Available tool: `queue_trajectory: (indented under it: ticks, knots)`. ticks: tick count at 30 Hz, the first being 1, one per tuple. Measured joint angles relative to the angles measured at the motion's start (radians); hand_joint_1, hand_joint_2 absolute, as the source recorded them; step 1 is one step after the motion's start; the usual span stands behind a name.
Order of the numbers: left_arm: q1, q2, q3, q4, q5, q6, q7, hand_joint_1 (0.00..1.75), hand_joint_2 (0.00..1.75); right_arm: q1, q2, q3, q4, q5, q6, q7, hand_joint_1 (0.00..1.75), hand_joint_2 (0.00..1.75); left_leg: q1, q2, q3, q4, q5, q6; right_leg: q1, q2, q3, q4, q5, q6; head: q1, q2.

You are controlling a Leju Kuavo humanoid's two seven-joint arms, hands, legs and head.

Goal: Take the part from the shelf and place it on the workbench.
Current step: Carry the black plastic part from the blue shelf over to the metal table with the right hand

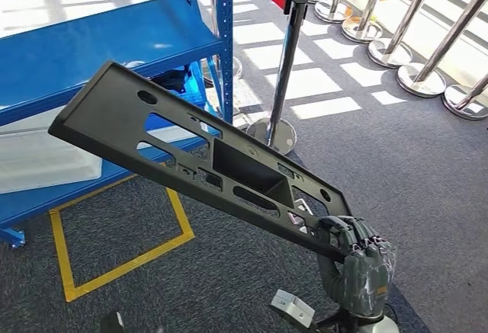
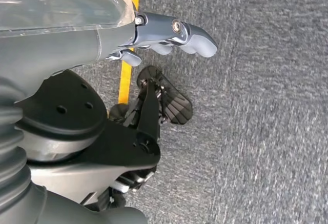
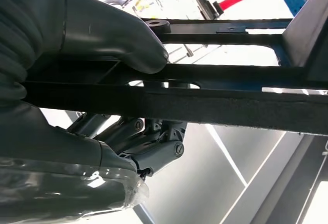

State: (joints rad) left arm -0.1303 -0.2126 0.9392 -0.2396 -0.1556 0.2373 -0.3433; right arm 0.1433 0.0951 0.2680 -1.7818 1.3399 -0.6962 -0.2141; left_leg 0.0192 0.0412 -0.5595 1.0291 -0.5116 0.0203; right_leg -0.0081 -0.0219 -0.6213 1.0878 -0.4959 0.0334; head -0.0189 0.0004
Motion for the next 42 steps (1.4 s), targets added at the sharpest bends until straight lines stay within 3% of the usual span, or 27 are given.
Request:
queue_trajectory:
  ticks: [2, 4, 6, 8, 10, 11, 12, 15, 16, 18, 20, 21, 23, 25, 26, 27, 28, 30, 31, 33, 36, 38, 40, 41, 42]
  knots:
    - [-0.001, 0.0, 0.0, 0.0, 0.0, 0.0, 0.0, 0.0, 1.75, 0.0, 0.001, -0.001, -0.003, 0.0, 0.0, -0.001, 1.75, 1.75, -0.002, 0.007, 0.004, -0.001, -0.003, -0.009, 0.008, -0.011, 0.032, -0.066, 0.015, -0.012, -0.001, 0.0]
    - [-0.001, 0.0, 0.0, 0.0, 0.0, 0.001, 0.001, 0.0, 1.75, 0.001, 0.001, -0.003, -0.005, 0.0, 0.0, -0.001, 1.75, 1.75, -0.001, 0.015, 0.007, -0.006, -0.005, -0.021, 0.013, 0.002, 0.031, -0.07, 0.016, -0.026, -0.001, 0.0]
    - [-0.001, 0.0, 0.0, 0.0, 0.0, 0.001, 0.001, 0.0, 1.75, 0.001, 0.003, -0.005, -0.007, 0.0, 0.0, -0.001, 1.75, 1.75, 0.001, 0.007, 0.003, 0.01, -0.023, -0.03, 0.011, 0.013, 0.034, -0.08, 0.022, -0.041, -0.002, 0.0]
    - [0.0, 0.0, 0.0, 0.0, 0.0, 0.001, 0.001, 0.0, 1.75, 0.0, 0.006, -0.006, -0.008, 0.001, -0.001, -0.001, 1.75, 1.75, 0.0, -0.016, -0.038, 0.102, -0.078, -0.032, 0.009, 0.024, 0.038, -0.086, 0.025, -0.053, -0.004, 0.0]
    - [0.0, 0.0, 0.0, 0.0, 0.0, 0.001, 0.001, 0.0, 1.75, 0.0, 0.008, -0.008, -0.008, 0.0, -0.001, -0.001, 1.75, 1.75, -0.002, -0.029, -0.104, 0.239, -0.132, -0.031, 0.012, 0.038, 0.038, -0.085, 0.024, -0.058, -0.004, 0.0]
    - [0.0, 0.001, 0.0, 0.0, 0.0, 0.001, 0.001, 0.0, 1.75, 0.001, 0.008, -0.01, -0.007, 0.0, -0.001, -0.001, 1.75, 1.75, -0.002, -0.031, -0.126, 0.278, -0.137, -0.031, 0.013, 0.047, 0.039, -0.085, 0.024, -0.058, -0.004, 0.0]
    - [0.0, 0.001, 0.0, 0.0, 0.0, 0.001, 0.001, 0.0, 1.75, 0.001, 0.008, -0.011, -0.007, 0.0, -0.001, -0.001, 1.75, 1.75, -0.002, -0.032, -0.129, 0.277, -0.121, -0.029, 0.014, 0.056, 0.04, -0.084, 0.023, -0.059, -0.004, 0.0]
    - [0.001, 0.001, 0.0, 0.0, 0.0, 0.001, 0.001, 0.0, 1.75, 0.001, 0.008, -0.014, -0.007, 0.001, -0.001, -0.001, 1.75, 1.75, 0.0, -0.053, -0.062, 0.105, -0.016, -0.022, 0.016, 0.086, 0.042, -0.075, 0.016, -0.053, -0.004, 0.0]
    - [0.001, 0.001, 0.0, 0.0, -0.001, 0.001, 0.001, 0.0, 1.75, 0.0, 0.008, -0.015, -0.007, 0.0, -0.001, -0.001, 1.75, 1.75, 0.001, -0.064, -0.042, 0.055, 0.003, -0.02, 0.017, 0.094, 0.039, -0.069, 0.013, -0.05, -0.003, 0.0]
    - [0.0, 0.001, 0.0, 0.0, -0.001, 0.0, 0.001, 0.0, 1.75, 0.001, 0.008, -0.017, -0.007, 0.0, -0.001, -0.001, 1.75, 1.75, -0.001, -0.077, -0.028, 0.018, 0.006, -0.015, 0.016, 0.106, 0.031, -0.062, 0.01, -0.04, -0.003, 0.0]
    - [-0.002, 0.0, 0.0, 0.0, 0.0, 0.0, 0.001, 0.0, 1.75, 0.004, 0.008, -0.019, -0.008, 0.0, -0.001, -0.001, 1.75, 1.75, -0.002, -0.07, -0.026, 0.013, 0.007, -0.007, 0.012, 0.109, 0.027, -0.06, 0.007, -0.031, -0.003, 0.0]
    - [-0.003, -0.001, 0.0, 0.0, 0.001, 0.0, 0.001, 0.0, 1.75, 0.005, 0.008, -0.019, -0.009, 0.001, -0.001, -0.001, 1.75, 1.75, -0.001, -0.064, -0.024, 0.01, 0.008, -0.001, 0.012, 0.099, 0.023, -0.049, -0.002, -0.026, -0.001, 0.0]
    - [-0.003, -0.002, 0.0, 0.0, 0.0, -0.001, 0.001, 0.0, 1.75, 0.006, 0.008, -0.02, -0.011, 0.003, -0.001, -0.004, 1.75, 1.75, 0.001, -0.05, -0.018, 0.006, 0.008, 0.007, 0.01, 0.064, -0.012, 0.031, -0.049, -0.015, 0.002, 0.0]
    - [-0.002, -0.002, 0.0, 0.0, 0.0, -0.001, 0.001, 0.0, 1.75, 0.008, 0.008, -0.02, -0.012, 0.004, -0.001, -0.007, 1.75, 1.75, 0.0, -0.034, -0.015, 0.006, 0.005, 0.011, 0.004, 0.038, -0.076, 0.161, -0.104, -0.005, 0.004, 0.0]
    - [-0.001, -0.002, 0.0, 0.0, 0.0, 0.0, 0.001, 0.0, 1.75, 0.011, 0.008, -0.02, -0.012, 0.005, -0.001, -0.008, 1.75, 1.75, 0.0, -0.027, -0.014, 0.006, 0.003, 0.011, 0.001, 0.034, -0.1, 0.204, -0.114, -0.002, 0.004, 0.0]
    - [-0.001, -0.002, 0.0, 0.0, 0.0, 0.001, 0.002, 0.0, 1.75, 0.014, 0.008, -0.02, -0.012, 0.005, -0.001, -0.008, 1.75, 1.75, 0.0, -0.02, -0.012, 0.006, 0.001, 0.01, -0.001, 0.032, -0.106, 0.212, -0.105, 0.0, 0.004, 0.0]
    - [-0.001, -0.002, 0.0, 0.0, 0.0, 0.001, 0.002, 0.0, 1.75, 0.016, 0.008, -0.021, -0.012, 0.006, -0.001, -0.008, 1.75, 1.75, 0.0, -0.013, -0.009, 0.006, -0.002, 0.009, -0.002, 0.028, -0.091, 0.179, -0.078, 0.0, 0.004, 0.0]
    - [-0.001, -0.002, 0.0, 0.0, 0.0, 0.001, 0.002, 0.0, 1.75, 0.018, 0.008, -0.021, -0.013, 0.006, -0.001, -0.008, 1.75, 1.75, -0.001, -0.003, 0.002, 0.005, -0.009, 0.003, 0.0, 0.005, -0.023, 0.044, -0.011, -0.003, 0.004, 0.0]
    - [-0.001, -0.002, 0.0, 0.0, 0.0, 0.001, 0.002, 0.0, 1.75, 0.018, 0.008, -0.021, -0.014, 0.006, -0.001, -0.008, 1.75, 1.75, -0.002, 0.002, 0.005, 0.005, -0.013, -0.001, 0.005, -0.008, 0.006, -0.014, 0.008, -0.008, 0.004, 0.0]
    - [-0.001, -0.002, 0.0, 0.0, 0.0, 0.001, 0.001, 0.0, 1.75, 0.017, 0.008, -0.021, -0.015, 0.006, -0.001, -0.008, 1.75, 1.75, -0.004, 0.011, 0.009, 0.003, -0.017, -0.011, 0.014, -0.021, 0.025, -0.057, 0.011, -0.018, 0.003, 0.0]
    - [-0.002, -0.002, 0.0, 0.0, 0.0, 0.002, 0.001, 0.0, 1.75, 0.019, 0.009, -0.022, -0.017, 0.006, -0.001, -0.008, 1.75, 1.75, 0.0, 0.019, 0.015, 0.004, -0.029, -0.027, 0.015, 0.001, 0.027, -0.068, 0.015, -0.039, 0.002, 0.0]
    - [-0.001, -0.001, 0.0, 0.0, 0.0, 0.002, 0.001, 0.0, 1.75, 0.018, 0.012, -0.021, -0.019, 0.007, -0.001, -0.008, 1.75, 1.75, 0.001, -0.004, -0.013, 0.071, -0.073, -0.031, 0.011, 0.015, 0.034, -0.077, 0.019, -0.052, 0.0, 0.0]
    - [0.0, 0.0, 0.0, 0.0, 0.0, 0.003, 0.001, 0.0, 1.75, 0.018, 0.014, -0.021, -0.02, 0.007, -0.001, -0.008, 1.75, 1.75, -0.001, -0.025, -0.08, 0.205, -0.131, -0.03, 0.014, 0.03, 0.035, -0.077, 0.017, -0.059, -0.002, 0.0]
    - [0.0, 0.0, 0.0, 0.0, 0.0, 0.003, 0.001, 0.0, 1.75, 0.019, 0.014, -0.021, -0.02, 0.006, -0.001, -0.008, 1.75, 1.75, -0.001, -0.029, -0.11, 0.259, -0.144, -0.03, 0.015, 0.039, 0.036, -0.077, 0.016, -0.061, -0.002, 0.0]
    - [0.0, 0.0, 0.0, 0.0, 0.0, 0.003, 0.002, 0.0, 1.75, 0.019, 0.014, -0.021, -0.02, 0.006, -0.001, -0.008, 1.75, 1.75, -0.002, -0.031, -0.126, 0.28, -0.138, -0.03, 0.016, 0.049, 0.038, -0.076, 0.015, -0.062, -0.002, 0.0]
